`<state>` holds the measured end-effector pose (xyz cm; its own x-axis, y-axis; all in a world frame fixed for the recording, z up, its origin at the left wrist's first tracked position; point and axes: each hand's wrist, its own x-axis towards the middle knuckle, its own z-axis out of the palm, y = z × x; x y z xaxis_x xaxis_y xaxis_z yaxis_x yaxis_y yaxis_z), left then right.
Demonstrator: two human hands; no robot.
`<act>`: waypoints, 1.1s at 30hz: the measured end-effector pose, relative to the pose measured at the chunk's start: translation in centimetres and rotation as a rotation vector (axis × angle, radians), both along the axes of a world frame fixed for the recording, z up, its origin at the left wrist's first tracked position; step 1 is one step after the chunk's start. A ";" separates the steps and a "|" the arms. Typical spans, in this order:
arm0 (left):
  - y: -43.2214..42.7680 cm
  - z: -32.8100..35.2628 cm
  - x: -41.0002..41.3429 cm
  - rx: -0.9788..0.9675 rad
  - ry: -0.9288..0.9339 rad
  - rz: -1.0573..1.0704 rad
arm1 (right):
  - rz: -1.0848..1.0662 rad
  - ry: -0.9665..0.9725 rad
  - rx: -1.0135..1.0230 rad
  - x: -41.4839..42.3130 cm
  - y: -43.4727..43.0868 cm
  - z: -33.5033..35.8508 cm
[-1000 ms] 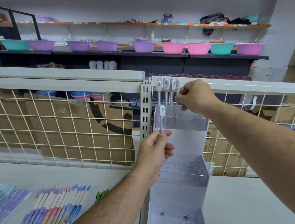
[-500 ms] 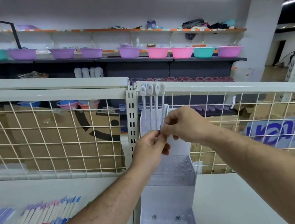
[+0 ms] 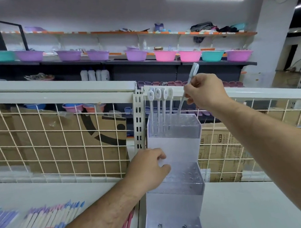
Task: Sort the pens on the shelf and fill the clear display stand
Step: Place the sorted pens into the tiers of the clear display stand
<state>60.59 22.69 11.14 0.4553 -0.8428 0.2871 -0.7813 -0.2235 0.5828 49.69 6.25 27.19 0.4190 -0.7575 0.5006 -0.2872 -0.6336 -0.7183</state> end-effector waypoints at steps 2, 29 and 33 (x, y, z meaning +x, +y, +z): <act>0.2 0.1 0.1 0.064 -0.027 -0.004 | -0.018 0.067 -0.053 0.7 -0.2 -0.3; -0.1 -0.7 0.3 0.119 -0.134 -0.012 | -0.092 0.349 -0.155 -0.6 2.1 -4.4; 0.4 -1.0 0.2 0.069 -0.103 -0.024 | -0.114 0.344 -0.199 -2.6 4.4 -5.4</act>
